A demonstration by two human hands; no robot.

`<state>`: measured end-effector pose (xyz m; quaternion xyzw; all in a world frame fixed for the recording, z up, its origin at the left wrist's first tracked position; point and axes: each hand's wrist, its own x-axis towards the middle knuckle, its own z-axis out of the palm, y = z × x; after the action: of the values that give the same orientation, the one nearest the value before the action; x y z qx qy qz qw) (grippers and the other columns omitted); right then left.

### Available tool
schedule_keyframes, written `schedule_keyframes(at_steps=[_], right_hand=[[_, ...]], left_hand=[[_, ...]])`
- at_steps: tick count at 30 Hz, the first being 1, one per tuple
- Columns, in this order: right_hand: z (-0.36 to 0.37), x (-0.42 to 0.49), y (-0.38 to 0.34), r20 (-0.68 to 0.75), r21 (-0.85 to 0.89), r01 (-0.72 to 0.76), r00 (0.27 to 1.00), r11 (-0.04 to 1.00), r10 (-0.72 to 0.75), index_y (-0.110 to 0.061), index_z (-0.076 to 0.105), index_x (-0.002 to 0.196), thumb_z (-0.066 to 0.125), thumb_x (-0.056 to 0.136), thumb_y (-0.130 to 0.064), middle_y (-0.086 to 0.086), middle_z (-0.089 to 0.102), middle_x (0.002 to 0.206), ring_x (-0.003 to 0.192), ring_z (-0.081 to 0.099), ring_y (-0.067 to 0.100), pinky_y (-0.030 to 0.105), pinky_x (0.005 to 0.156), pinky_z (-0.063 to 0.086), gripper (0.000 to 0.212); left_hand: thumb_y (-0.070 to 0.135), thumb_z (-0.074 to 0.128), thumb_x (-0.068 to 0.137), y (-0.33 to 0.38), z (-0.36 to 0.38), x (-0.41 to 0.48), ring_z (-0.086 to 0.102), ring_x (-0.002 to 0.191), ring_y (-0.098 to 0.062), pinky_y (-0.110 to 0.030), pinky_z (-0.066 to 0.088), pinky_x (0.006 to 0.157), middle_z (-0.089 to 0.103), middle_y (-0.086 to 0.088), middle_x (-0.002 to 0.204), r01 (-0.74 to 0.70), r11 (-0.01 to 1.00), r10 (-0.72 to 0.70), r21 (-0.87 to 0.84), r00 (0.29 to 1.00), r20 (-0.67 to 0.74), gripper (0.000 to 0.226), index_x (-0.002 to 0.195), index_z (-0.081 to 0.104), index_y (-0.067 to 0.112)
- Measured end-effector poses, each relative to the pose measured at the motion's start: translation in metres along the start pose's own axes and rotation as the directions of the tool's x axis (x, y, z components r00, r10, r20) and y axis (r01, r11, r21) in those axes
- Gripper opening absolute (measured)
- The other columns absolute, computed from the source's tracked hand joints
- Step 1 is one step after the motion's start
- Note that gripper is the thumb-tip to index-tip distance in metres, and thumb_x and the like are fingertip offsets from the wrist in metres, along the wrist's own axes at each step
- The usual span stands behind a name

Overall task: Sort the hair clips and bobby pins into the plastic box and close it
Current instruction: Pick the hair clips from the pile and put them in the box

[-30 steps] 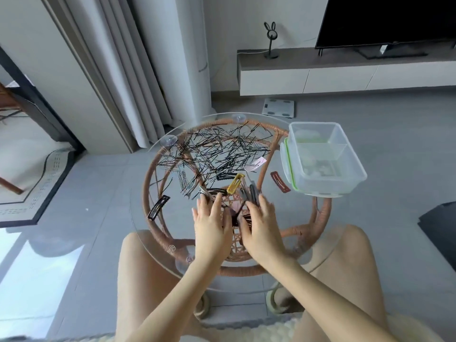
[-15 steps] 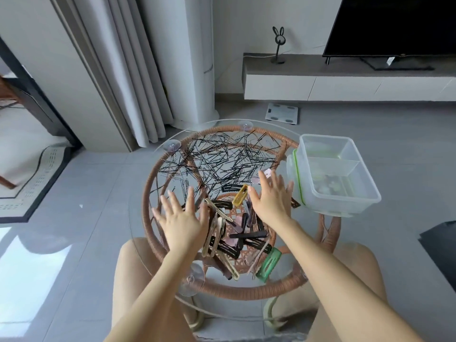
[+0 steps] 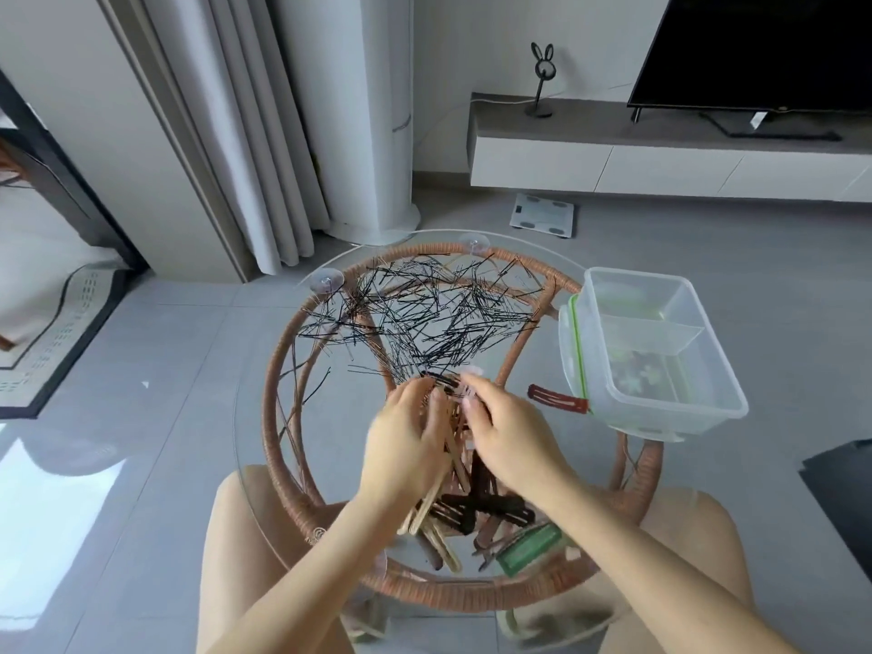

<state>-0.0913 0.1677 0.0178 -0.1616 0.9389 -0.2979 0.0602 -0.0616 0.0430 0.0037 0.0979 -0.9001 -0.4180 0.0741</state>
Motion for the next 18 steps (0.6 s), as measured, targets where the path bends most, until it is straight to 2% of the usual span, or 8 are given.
schedule_keyframes(at_steps=[2,4,6,8,10,13,16,18], right_hand=[[-0.018,0.017,0.002,-0.109,-0.015,0.004,0.994,1.0,-0.005,-0.013,0.047,0.133,0.036,0.099,-0.026,0.002,0.066,0.116,0.07,0.059,0.001,0.007,0.061,0.04,0.038],[-0.031,0.045,0.012,-0.207,-0.01,-0.042,0.978,0.999,0.039,-0.01,0.049,0.13,0.036,0.098,-0.025,0.007,0.065,0.118,0.063,0.054,0.0,0.007,0.054,0.037,0.037],[-0.04,0.079,0.027,-0.275,-0.012,-0.106,0.956,0.994,0.099,-0.008,0.048,0.13,0.036,0.098,-0.026,0.009,0.056,0.13,0.095,0.061,0.015,0.014,0.075,0.04,0.039],[-0.042,0.115,0.043,-0.293,-0.034,-0.179,0.942,0.983,0.162,-0.006,0.043,0.132,0.035,0.098,-0.029,0.012,0.048,0.137,0.122,0.048,0.025,0.027,0.094,0.038,0.042],[-0.042,0.149,0.055,-0.307,-0.065,-0.232,0.93,0.971,0.202,-0.002,0.039,0.133,0.035,0.097,-0.03,0.018,0.044,0.138,0.128,0.039,0.031,0.037,0.105,0.032,0.047],[-0.039,0.19,0.071,-0.286,-0.127,-0.328,0.916,0.936,0.282,-0.002,0.034,0.137,0.033,0.096,-0.037,0.025,0.036,0.143,0.133,0.03,0.036,0.045,0.113,0.023,0.054],[-0.028,0.218,0.082,-0.241,-0.165,-0.432,0.889,0.887,0.388,-0.007,0.028,0.142,0.025,0.094,-0.046,0.024,0.029,0.147,0.136,0.024,0.04,0.051,0.114,0.017,0.062],[-0.016,0.221,0.08,-0.215,-0.247,-0.426,0.9,0.87,0.379,-0.01,0.031,0.141,0.022,0.094,-0.047,0.021,0.03,0.148,0.137,0.022,0.039,0.053,0.115,0.013,0.061]], left_hand=[[0.033,0.039,0.096,-0.003,-0.014,0.016,0.057,0.106,-0.013,-0.022,0.038,0.093,0.059,-0.003,0.126,-0.004,0.999,0.008,0.046,0.997,-0.078,0.036,0.12,0.056,0.013],[0.033,0.04,0.095,-0.013,-0.027,0.037,0.053,0.114,-0.015,-0.029,0.038,0.101,0.055,-0.005,0.132,0.002,0.994,0.014,0.109,0.989,-0.147,0.038,0.122,0.056,0.012],[0.034,0.041,0.095,-0.03,-0.038,0.063,0.042,0.13,-0.023,-0.039,0.029,0.112,0.048,-0.009,0.14,0.016,0.979,0.027,0.203,0.978,-0.205,0.039,0.125,0.054,0.013],[0.037,0.042,0.094,-0.05,-0.048,0.095,0.029,0.138,-0.031,-0.047,0.021,0.116,0.037,-0.014,0.147,0.059,0.949,0.014,0.308,0.973,-0.23,0.042,0.13,0.05,0.017],[0.041,0.039,0.094,-0.068,-0.056,0.126,0.018,0.141,-0.037,-0.052,0.014,0.116,0.025,-0.018,0.152,0.133,0.916,-0.053,0.379,0.975,-0.215,0.046,0.136,0.041,0.024],[0.048,0.031,0.093,-0.084,-0.061,0.164,0.007,0.142,-0.041,-0.055,0.007,0.115,0.012,-0.02,0.154,0.216,0.871,-0.158,0.442,0.974,-0.165,0.052,0.142,0.029,0.03],[0.055,0.024,0.092,-0.091,-0.052,0.186,0.002,0.142,-0.042,-0.057,0.002,0.115,0.008,-0.019,0.156,0.267,0.826,-0.247,0.496,0.963,-0.108,0.057,0.145,0.02,0.033],[0.056,0.021,0.092,-0.088,-0.039,0.187,-0.001,0.142,-0.044,-0.057,-0.002,0.115,0.009,-0.016,0.156,0.227,0.798,-0.23,0.559,0.971,-0.066,0.058,0.145,0.018,0.033]])
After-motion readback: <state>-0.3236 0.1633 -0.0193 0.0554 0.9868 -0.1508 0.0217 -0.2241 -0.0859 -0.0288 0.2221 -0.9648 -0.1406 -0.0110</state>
